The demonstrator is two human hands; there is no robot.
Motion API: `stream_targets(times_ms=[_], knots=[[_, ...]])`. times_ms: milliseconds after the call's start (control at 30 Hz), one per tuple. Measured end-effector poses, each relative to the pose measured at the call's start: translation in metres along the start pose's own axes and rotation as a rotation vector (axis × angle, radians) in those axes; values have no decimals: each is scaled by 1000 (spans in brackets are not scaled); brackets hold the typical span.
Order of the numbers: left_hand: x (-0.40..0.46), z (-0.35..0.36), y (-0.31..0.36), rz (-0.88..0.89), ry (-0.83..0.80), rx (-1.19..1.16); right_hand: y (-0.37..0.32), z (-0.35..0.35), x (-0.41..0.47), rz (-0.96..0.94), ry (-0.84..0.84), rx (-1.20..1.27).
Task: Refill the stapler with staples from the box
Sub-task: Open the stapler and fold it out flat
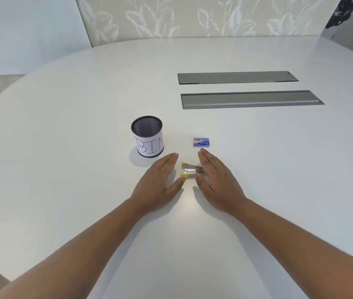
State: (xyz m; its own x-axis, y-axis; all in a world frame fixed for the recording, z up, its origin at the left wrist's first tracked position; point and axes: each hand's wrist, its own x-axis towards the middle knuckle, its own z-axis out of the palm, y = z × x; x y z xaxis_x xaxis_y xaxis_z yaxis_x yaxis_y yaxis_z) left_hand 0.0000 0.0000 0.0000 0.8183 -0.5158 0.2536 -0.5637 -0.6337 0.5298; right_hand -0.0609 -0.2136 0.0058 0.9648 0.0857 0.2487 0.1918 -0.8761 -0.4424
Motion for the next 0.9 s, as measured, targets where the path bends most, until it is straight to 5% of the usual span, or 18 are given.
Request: stream_targets(times_ms=[167, 567, 900], knots=[[9, 5, -7, -70, -187, -4, 3, 3, 2, 103, -34, 71], [24, 14, -6, -65, -74, -153, 5, 6, 13, -32, -27, 152], [32, 9, 20, -261, -12, -753, 0, 3, 19, -2, 49, 453]])
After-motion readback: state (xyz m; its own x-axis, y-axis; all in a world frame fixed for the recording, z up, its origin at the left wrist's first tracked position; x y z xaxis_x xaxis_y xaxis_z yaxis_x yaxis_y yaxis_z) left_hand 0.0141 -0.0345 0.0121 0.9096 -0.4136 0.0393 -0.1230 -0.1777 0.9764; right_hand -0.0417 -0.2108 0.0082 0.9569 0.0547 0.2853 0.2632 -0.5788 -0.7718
